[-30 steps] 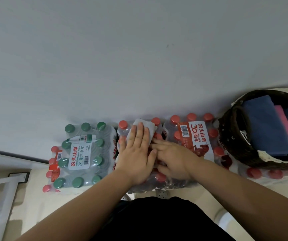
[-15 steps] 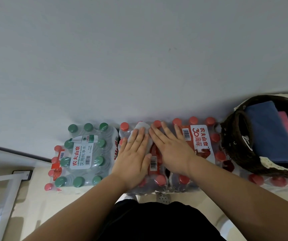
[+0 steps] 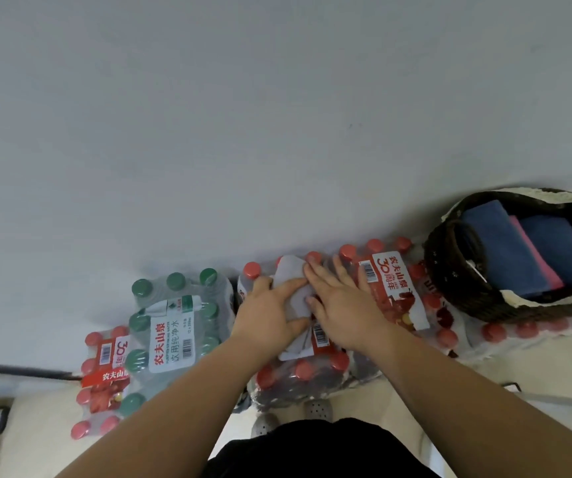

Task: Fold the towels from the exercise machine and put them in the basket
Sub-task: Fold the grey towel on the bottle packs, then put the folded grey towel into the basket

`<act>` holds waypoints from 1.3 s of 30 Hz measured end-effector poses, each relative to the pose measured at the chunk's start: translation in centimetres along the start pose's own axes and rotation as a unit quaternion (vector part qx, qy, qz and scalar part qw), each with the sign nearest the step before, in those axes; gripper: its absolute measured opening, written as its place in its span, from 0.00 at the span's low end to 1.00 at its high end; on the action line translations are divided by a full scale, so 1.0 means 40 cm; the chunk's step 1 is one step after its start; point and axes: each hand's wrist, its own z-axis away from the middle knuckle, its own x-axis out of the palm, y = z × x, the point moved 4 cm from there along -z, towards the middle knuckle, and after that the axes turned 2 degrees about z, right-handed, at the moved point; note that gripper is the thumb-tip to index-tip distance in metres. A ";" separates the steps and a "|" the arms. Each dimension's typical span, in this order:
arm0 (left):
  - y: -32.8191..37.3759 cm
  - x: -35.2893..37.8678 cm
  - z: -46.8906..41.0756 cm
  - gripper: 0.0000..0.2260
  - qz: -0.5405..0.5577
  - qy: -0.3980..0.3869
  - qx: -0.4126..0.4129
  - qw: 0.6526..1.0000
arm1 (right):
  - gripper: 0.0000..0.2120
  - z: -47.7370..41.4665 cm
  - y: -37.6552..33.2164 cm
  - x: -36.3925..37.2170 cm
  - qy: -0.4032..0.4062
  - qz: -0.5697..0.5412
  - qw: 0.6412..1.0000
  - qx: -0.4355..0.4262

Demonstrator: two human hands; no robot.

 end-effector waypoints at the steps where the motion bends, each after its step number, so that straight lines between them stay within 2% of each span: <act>1: 0.004 -0.003 -0.005 0.31 0.019 -0.001 0.003 1.000 | 0.29 0.006 -0.007 0.006 0.014 0.024 0.999 0.025; 3: 0.011 -0.010 -0.013 0.30 0.035 -0.008 0.013 0.999 | 0.31 0.017 -0.026 0.015 0.032 0.056 0.995 0.073; 5: 0.013 -0.017 -0.018 0.30 0.052 -0.015 0.023 0.998 | 0.30 0.026 -0.038 0.021 0.036 0.043 0.992 0.113; 8: 0.012 -0.038 -0.003 0.30 0.094 0.000 0.043 0.995 | 0.27 0.034 -0.052 0.017 0.046 -0.049 0.988 0.136; 11: 0.032 -0.068 0.028 0.28 0.116 0.066 0.096 0.986 | 0.31 0.050 -0.068 -0.011 0.118 -0.149 0.974 0.120; 15: 0.079 -0.106 0.060 0.26 0.174 0.103 0.142 0.969 | 0.23 0.087 -0.088 -0.069 0.176 -0.361 0.911 0.096; 18: 0.141 -0.145 0.083 0.24 0.220 0.135 0.173 0.951 | 0.23 0.130 -0.095 -0.136 0.221 -0.490 0.840 0.075; 22: 0.232 -0.168 0.104 0.25 0.258 0.148 0.191 0.936 | 0.23 0.176 -0.042 -0.213 0.232 -0.597 0.765 0.065; 24: 0.277 -0.159 0.105 0.24 0.264 0.134 0.209 0.932 | 0.23 0.199 0.004 -0.241 0.234 -0.616 0.750 0.061; 28: 0.373 -0.112 0.074 0.18 0.241 0.115 0.222 0.938 | 0.25 0.239 0.116 -0.275 0.265 -0.587 0.764 0.046; 32: 0.498 -0.062 0.037 0.19 0.210 0.146 0.223 0.941 | 0.23 0.275 0.244 -0.314 0.292 -0.554 0.779 0.024; 36: 0.640 -0.024 -0.005 0.21 0.206 0.189 0.235 0.931 | 0.25 0.327 0.368 -0.368 0.278 -0.537 0.795 -0.051; 39: 0.742 0.010 -0.044 0.24 0.196 0.190 0.243 0.931 | 0.25 0.349 0.486 -0.407 0.287 -0.507 0.810 -0.066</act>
